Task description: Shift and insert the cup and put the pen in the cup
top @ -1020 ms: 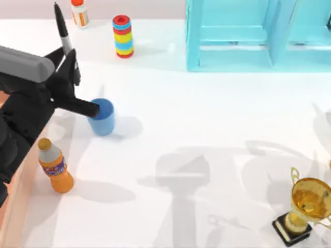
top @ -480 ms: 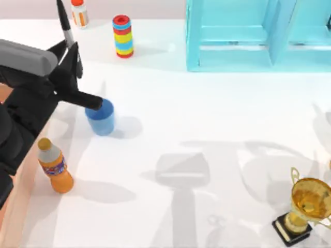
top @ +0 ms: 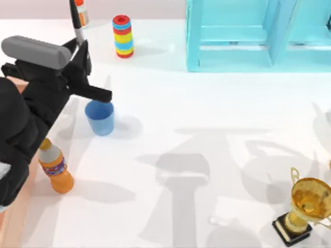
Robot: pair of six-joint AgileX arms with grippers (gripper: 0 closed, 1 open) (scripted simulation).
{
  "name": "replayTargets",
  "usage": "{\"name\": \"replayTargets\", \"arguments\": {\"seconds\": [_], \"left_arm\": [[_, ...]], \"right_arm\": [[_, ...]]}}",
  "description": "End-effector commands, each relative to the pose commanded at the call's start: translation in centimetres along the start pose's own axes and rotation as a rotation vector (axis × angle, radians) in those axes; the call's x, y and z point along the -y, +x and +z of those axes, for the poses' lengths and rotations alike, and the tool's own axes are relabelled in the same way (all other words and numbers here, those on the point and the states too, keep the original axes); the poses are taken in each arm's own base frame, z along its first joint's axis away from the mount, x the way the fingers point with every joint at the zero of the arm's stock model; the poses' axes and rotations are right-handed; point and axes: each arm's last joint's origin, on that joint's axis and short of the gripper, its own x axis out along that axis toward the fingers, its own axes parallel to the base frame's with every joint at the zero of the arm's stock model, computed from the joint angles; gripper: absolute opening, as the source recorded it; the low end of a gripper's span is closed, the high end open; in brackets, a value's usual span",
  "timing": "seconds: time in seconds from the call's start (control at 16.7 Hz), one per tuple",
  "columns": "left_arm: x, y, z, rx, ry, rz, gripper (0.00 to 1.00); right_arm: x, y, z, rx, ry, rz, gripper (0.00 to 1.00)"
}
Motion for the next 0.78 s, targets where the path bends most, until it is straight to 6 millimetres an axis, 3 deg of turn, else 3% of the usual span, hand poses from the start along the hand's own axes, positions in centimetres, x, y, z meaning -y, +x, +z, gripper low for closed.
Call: {"name": "replayTargets", "arguments": {"seconds": [0.12,0.78], "left_arm": [[0.0,0.0,0.0,0.0,0.0,0.0,0.0],[0.0,0.0,0.0,0.0,0.0,0.0,0.83]], "right_arm": [[0.0,0.0,0.0,0.0,0.0,0.0,1.0],[0.0,0.0,0.0,0.0,0.0,0.0,1.0]]}}
